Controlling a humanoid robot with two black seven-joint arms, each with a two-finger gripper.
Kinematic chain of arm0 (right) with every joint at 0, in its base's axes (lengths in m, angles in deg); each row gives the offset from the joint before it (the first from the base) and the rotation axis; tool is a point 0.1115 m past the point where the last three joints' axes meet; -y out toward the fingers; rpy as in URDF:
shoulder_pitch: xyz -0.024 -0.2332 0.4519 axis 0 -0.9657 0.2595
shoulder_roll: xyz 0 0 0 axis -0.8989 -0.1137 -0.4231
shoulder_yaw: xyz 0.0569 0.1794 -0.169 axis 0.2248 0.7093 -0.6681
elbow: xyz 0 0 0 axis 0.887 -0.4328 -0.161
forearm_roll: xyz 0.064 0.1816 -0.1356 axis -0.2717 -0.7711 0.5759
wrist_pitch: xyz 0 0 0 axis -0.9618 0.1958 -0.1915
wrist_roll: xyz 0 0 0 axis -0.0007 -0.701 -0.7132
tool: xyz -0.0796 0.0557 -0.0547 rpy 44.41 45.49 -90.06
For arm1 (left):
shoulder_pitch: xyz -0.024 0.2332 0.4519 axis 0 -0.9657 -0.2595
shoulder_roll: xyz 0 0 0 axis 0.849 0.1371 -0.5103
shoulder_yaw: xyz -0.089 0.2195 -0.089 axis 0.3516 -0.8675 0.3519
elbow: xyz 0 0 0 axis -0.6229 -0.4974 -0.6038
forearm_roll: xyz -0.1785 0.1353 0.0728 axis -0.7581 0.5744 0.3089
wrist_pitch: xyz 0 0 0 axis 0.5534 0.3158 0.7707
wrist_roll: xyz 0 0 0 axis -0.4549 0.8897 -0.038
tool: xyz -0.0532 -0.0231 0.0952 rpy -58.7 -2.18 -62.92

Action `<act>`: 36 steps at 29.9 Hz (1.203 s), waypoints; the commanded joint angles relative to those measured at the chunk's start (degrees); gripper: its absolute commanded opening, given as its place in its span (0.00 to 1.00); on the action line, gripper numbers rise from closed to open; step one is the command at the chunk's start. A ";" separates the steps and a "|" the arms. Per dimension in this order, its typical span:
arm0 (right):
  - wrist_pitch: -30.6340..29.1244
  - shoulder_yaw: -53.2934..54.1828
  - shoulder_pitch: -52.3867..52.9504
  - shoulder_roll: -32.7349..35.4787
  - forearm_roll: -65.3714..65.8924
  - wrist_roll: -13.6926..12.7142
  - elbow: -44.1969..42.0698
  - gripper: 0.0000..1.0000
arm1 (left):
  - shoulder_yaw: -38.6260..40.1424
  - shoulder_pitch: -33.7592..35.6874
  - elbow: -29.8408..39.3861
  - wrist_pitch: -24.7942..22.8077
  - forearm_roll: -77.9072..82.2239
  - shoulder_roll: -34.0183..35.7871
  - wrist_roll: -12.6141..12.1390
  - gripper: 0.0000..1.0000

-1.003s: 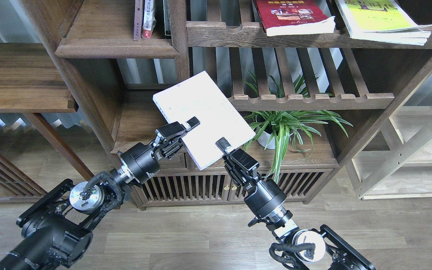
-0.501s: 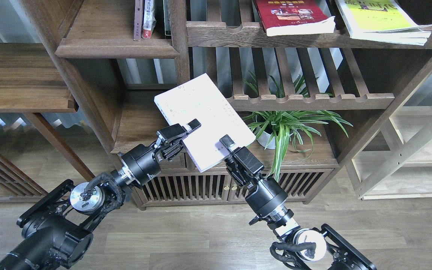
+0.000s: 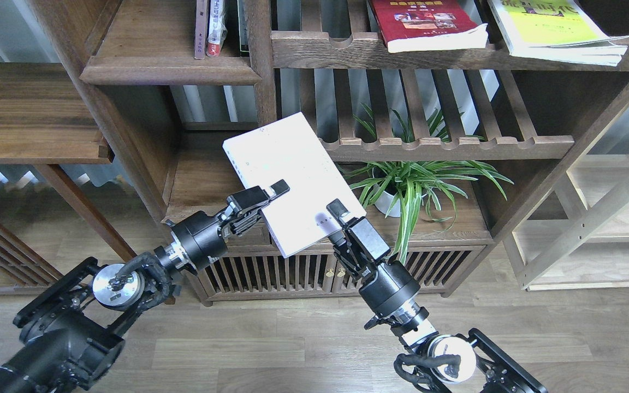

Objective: Organize books on shelf
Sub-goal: 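Carry the white book with the left gripper up to the upper shelf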

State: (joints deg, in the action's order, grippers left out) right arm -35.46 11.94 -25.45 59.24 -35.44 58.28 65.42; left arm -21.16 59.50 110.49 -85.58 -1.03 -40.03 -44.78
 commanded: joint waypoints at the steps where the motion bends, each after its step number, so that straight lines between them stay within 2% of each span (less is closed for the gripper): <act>1: -0.01 1.98 0.07 0.07 -0.10 0.00 -0.96 0.97 | 0.07 0.26 0.47 0.00 4.14 2.82 -0.14 0.04; 9: -0.01 5.67 0.25 0.24 -0.10 0.00 -4.21 0.99 | 0.77 0.52 8.11 0.00 7.05 9.93 -0.14 0.03; 18: -0.01 8.58 0.69 0.86 0.08 0.00 -10.89 0.99 | 6.92 0.52 18.04 0.00 12.67 17.23 -0.14 0.02; 25: -0.01 8.49 1.39 0.86 0.08 -0.09 -13.52 0.99 | 14.91 0.08 28.06 0.00 16.01 22.94 -1.37 0.00; 29: -0.01 8.40 2.80 0.86 0.17 -0.09 -14.93 0.99 | 18.69 0.08 30.26 0.00 16.36 25.84 -2.39 0.00; 36: -0.01 8.40 3.59 0.86 0.17 -0.09 -16.34 0.99 | 30.46 -0.44 34.39 0.00 20.93 26.11 -2.39 0.00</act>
State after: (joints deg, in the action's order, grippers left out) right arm -35.47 20.35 -21.98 60.08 -35.27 58.19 49.34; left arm 4.72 59.19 143.19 -85.58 18.14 -14.00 -47.17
